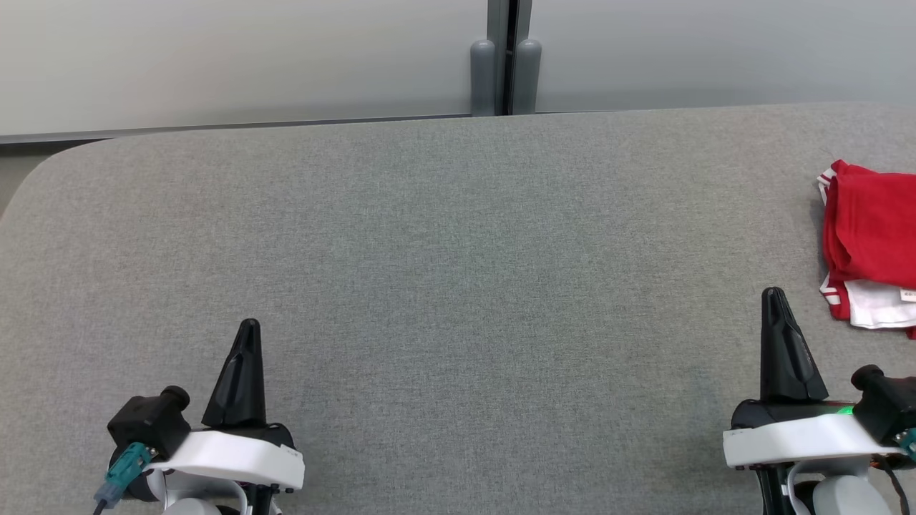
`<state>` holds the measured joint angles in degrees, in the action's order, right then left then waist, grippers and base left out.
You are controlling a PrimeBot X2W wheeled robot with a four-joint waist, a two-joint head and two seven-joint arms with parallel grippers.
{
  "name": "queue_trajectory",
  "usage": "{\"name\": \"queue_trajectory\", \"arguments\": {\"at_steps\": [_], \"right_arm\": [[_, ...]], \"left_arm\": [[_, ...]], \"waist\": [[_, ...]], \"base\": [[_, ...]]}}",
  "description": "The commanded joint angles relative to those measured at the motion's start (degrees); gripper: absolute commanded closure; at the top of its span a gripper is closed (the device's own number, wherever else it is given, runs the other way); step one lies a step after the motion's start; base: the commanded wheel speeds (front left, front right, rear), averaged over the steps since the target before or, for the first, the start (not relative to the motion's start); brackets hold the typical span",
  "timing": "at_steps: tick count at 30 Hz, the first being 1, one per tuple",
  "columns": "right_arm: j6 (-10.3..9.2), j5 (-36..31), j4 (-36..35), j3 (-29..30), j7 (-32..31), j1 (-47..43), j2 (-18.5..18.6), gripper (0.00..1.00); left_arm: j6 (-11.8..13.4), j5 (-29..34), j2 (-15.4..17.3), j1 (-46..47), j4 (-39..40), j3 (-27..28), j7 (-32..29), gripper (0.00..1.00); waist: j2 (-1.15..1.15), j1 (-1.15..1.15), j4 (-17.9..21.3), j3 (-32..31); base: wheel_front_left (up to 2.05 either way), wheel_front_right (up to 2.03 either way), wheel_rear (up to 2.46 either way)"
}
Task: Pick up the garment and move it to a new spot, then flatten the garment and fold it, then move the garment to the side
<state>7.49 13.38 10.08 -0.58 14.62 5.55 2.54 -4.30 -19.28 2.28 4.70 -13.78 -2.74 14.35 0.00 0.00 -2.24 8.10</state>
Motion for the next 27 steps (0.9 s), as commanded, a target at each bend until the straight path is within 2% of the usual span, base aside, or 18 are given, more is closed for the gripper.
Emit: {"name": "queue_trajectory", "arguments": {"at_steps": [1, 7, 27], "right_arm": [[0.0, 3.3, -0.9, 0.1, -0.5, 0.7, 0.4, 1.0], [0.0, 11.2, -0.3, 0.3, -2.2, 0.8, 0.8, 1.0], [0.0, 31.1, 0.7, 1.1, -6.5, 0.8, 1.6, 1.0]], "left_arm": [[-0.2, -2.9, 0.3, 0.8, 0.9, 0.5, -0.6, 1.0], [-0.5, -10.0, 0.5, 1.0, 0.7, 1.2, -2.4, 1.0], [-1.3, -27.8, 0.8, 1.2, 0.5, 3.2, -7.3, 1.0]], "waist": [[0.0, 0.0, 0.0, -0.1], [0.0, 0.0, 0.2, -0.6], [0.0, 0.0, 0.6, -1.9]], "base": [[0.0, 0.0, 0.0], [0.0, 0.0, 0.0], [0.0, 0.0, 0.0]]}}
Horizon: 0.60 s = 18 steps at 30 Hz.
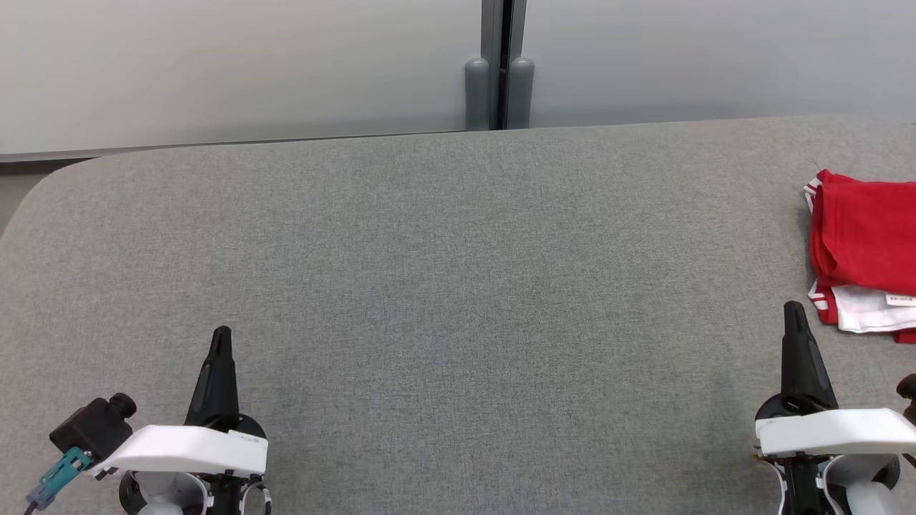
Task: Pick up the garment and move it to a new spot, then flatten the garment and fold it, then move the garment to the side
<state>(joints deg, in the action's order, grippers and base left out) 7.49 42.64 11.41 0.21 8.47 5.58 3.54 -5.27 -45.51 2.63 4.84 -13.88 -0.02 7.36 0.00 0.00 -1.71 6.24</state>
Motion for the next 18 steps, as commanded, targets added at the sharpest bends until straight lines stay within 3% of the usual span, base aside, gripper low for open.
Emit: {"name": "queue_trajectory", "arguments": {"at_steps": [1, 18], "right_arm": [[0.0, 1.8, -0.6, 0.3, -0.4, 0.8, 0.6, 1.0], [0.0, 14.6, 0.1, 1.1, -3.5, 0.7, 0.9, 1.0]], "left_arm": [[-0.3, -1.5, 0.4, 1.1, 0.6, 0.5, -0.3, 1.0], [-0.9, -13.2, 0.6, 1.3, 0.5, 1.9, -3.7, 1.0]], "waist": [[0.0, 0.0, 0.0, -0.1], [0.0, 0.0, 0.3, -1.2]], "base": [[0.0, 0.0, 0.0], [0.0, 0.0, 0.0]]}}
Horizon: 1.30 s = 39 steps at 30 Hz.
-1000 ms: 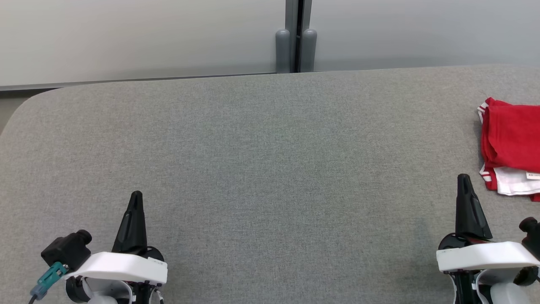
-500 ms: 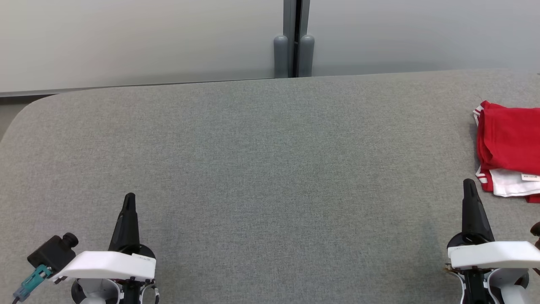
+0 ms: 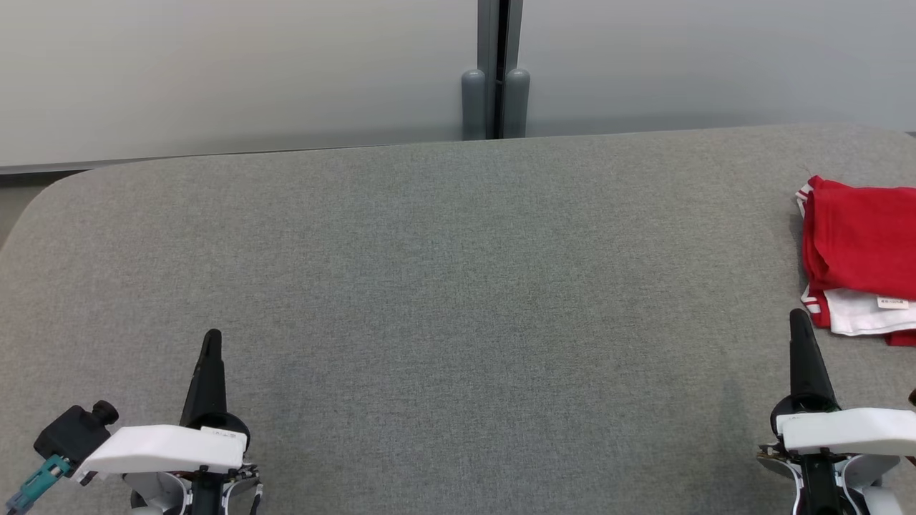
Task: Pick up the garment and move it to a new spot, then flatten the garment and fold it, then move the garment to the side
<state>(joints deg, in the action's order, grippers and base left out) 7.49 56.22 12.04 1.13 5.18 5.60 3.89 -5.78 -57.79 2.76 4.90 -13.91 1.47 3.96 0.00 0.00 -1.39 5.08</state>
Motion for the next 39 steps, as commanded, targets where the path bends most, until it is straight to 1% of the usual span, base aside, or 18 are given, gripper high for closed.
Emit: {"name": "queue_trajectory", "arguments": {"at_steps": [1, 23, 39], "right_arm": [[0.0, 1.7, -0.4, 0.2, -0.4, 0.7, 0.5, 1.0], [0.01, 15.0, 0.4, 1.3, -4.0, 0.7, 0.6, 1.0], [0.01, 22.6, 0.9, 2.1, -6.1, 0.7, 0.6, 1.0]], "left_arm": [[-0.3, -1.5, 0.4, 1.3, 0.5, 0.5, -0.4, 1.0], [-0.9, -13.8, 0.5, 1.5, 0.3, 2.1, -4.0, 1.0], [-1.3, -20.8, 0.5, 1.6, 0.2, 3.0, -6.1, 1.0]], "waist": [[0.0, 0.0, 0.0, -0.1], [0.0, 0.0, 0.4, -1.5], [0.0, 0.0, 0.7, -2.5]], "base": [[0.0, 0.0, 0.0], [0.0, 0.0, 0.0], [0.0, 0.0, 0.0]]}}
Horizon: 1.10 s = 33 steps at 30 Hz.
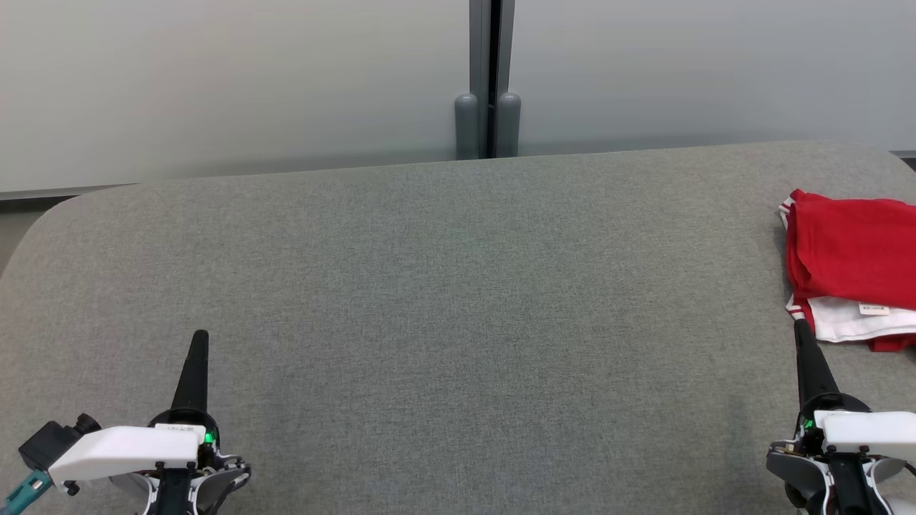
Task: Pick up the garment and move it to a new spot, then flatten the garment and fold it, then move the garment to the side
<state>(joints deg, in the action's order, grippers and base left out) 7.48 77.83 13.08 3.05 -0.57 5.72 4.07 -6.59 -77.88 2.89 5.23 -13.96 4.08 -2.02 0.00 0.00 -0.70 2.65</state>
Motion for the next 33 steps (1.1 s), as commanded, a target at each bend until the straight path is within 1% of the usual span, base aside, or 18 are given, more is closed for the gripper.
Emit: {"name": "queue_trajectory", "arguments": {"at_steps": [1, 13, 33], "right_arm": [[0.02, 1.5, -0.1, 0.2, -0.6, 0.5, 0.4, 1.0], [0.02, 7.3, 0.3, 0.9, -2.2, 0.5, 0.3, 1.0], [0.02, 14.7, 0.8, 1.7, -4.5, 0.5, 0.1, 1.0]], "left_arm": [[-0.5, -1.2, 0.4, 1.3, 0.2, 0.4, -0.3, 1.0], [-0.7, -6.7, 0.4, 1.3, 0.1, 1.2, -2.0, 1.0], [-1.0, -13.7, 0.4, 1.4, -0.1, 2.1, -4.0, 1.0]], "waist": [[0.0, 0.0, 0.0, -0.1], [0.0, 0.0, 0.3, -0.9], [0.0, 0.0, 0.6, -2.2]], "base": [[0.0, 0.0, 0.0], [0.0, 0.0, 0.0], [0.0, 0.0, 0.0]]}}
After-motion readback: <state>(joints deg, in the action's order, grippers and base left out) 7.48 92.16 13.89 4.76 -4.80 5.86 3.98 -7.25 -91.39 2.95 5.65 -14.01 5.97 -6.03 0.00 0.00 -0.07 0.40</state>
